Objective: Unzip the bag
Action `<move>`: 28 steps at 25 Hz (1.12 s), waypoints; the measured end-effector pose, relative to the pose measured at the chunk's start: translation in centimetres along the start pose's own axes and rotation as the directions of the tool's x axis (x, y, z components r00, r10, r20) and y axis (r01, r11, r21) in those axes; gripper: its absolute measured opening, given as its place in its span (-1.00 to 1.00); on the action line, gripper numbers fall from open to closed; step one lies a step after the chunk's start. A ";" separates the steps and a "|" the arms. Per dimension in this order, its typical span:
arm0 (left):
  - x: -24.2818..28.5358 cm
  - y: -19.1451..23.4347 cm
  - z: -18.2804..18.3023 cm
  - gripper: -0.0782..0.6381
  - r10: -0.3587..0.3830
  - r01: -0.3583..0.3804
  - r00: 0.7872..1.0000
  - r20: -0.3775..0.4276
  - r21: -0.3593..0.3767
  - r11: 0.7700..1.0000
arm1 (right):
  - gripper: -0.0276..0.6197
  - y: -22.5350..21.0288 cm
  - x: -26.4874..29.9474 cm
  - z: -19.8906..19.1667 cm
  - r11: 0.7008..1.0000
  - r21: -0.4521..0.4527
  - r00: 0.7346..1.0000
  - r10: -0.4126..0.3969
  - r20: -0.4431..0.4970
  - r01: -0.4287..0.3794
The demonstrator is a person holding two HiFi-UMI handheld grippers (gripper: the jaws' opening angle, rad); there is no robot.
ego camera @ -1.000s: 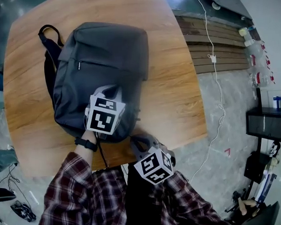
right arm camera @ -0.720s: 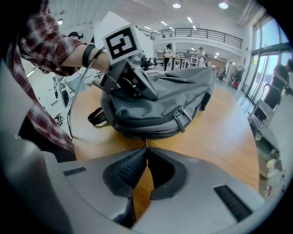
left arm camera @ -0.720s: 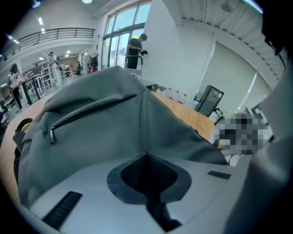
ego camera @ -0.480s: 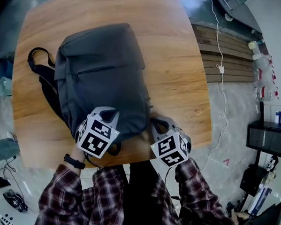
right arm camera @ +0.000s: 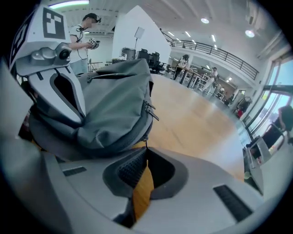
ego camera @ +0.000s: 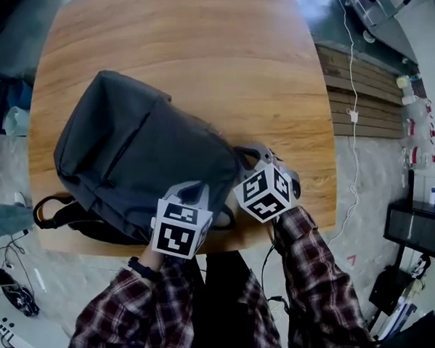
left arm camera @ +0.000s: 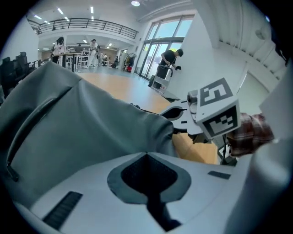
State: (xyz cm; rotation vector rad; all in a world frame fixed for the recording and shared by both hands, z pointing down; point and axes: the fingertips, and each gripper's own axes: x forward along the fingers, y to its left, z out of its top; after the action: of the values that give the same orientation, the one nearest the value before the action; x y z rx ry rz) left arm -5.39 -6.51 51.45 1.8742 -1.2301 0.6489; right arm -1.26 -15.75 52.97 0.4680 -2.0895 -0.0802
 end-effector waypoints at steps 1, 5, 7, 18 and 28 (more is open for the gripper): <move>0.1 -0.1 0.2 -0.76 -0.011 0.011 1.000 -0.008 0.008 1.000 | -0.86 -0.2 0.2 0.2 1.000 -0.018 1.000 0.002 0.000 -0.002; 1.0 0.2 0.3 -0.76 -0.079 0.086 0.994 -0.082 0.089 0.992 | -0.86 0.1 0.0 0.3 1.000 -0.016 1.000 0.022 0.013 -0.022; 1.5 0.5 0.2 -0.76 -0.104 0.110 0.990 -0.092 0.067 0.992 | -0.86 0.7 -0.8 -0.2 0.999 0.029 0.999 0.034 0.023 -0.035; 2.4 0.9 1.4 -0.76 -0.072 0.074 0.996 -0.053 0.039 0.997 | -0.86 5.5 -6.1 -3.1 0.965 0.263 0.999 0.003 0.032 -0.011; 3.2 1.2 3.2 -0.76 -0.050 0.050 0.998 -0.033 -0.019 0.999 | -0.86 10.4 -8.1 -4.4 0.914 0.406 1.000 -0.002 0.010 -0.002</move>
State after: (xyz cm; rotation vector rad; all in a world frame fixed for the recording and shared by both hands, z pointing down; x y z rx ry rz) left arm -5.22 -11.04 52.50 1.8658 -1.1603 0.6375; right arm 3.12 -2.62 51.30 0.7177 -2.1176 0.3618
